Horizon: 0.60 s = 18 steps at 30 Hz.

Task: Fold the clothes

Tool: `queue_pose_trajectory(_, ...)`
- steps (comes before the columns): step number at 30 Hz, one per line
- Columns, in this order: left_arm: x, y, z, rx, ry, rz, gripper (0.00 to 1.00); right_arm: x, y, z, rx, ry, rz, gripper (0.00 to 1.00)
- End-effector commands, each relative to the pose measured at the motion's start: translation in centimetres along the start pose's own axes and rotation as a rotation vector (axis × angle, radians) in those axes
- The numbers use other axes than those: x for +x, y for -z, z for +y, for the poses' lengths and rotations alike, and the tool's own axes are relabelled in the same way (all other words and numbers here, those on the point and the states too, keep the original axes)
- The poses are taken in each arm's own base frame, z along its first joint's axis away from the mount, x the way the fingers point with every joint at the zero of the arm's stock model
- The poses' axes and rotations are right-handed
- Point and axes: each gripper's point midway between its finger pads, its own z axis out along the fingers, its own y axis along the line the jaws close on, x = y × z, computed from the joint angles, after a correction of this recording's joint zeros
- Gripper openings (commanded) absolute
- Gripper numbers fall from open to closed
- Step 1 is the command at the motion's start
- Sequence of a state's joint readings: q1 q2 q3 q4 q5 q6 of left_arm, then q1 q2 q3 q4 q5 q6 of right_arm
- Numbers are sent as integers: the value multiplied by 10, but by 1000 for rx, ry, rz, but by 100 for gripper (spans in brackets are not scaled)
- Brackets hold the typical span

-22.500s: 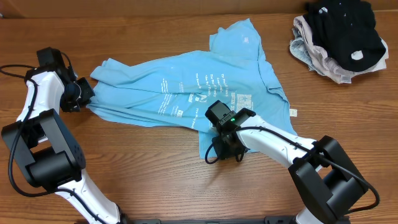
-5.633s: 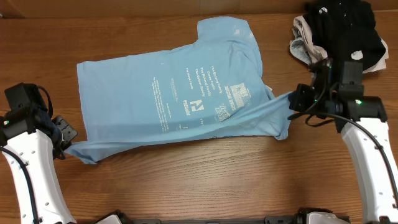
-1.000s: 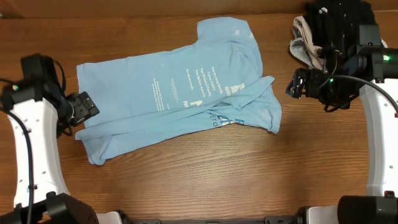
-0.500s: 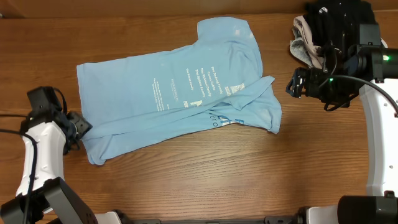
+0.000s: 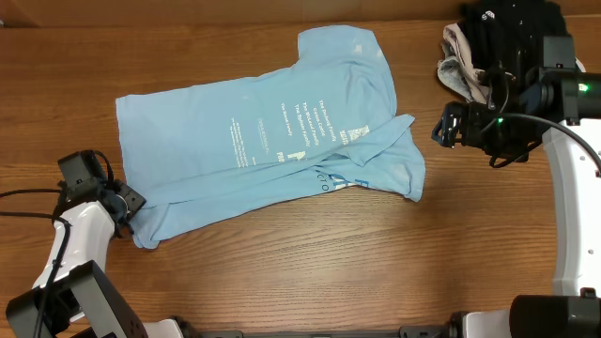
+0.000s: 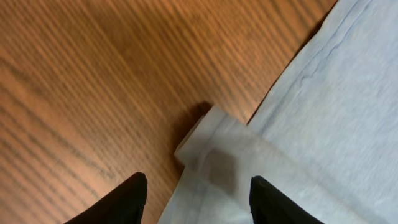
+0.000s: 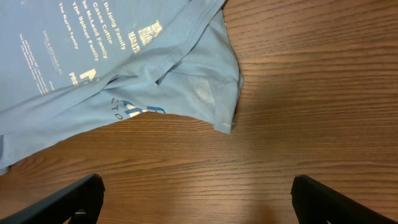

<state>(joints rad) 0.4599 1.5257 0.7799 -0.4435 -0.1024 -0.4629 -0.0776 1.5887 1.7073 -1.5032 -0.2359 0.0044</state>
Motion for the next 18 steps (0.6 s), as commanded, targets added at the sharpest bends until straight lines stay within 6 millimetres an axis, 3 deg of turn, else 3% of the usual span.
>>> queue_pose_trajectory(1, -3, -3, 4, -7, 16, -31, 53, 1, 2, 1, -2, 9, -7, 100)
queue_pose_trajectory(7, -5, -9, 1, 0, 17, -37, 44, 1, 2, 1, -2, 9, -7, 100)
queue_pose_trajectory(18, 12, -29, 4, -21, 9, 43, 42, 3, 2, 1, -1, 6, 5, 100)
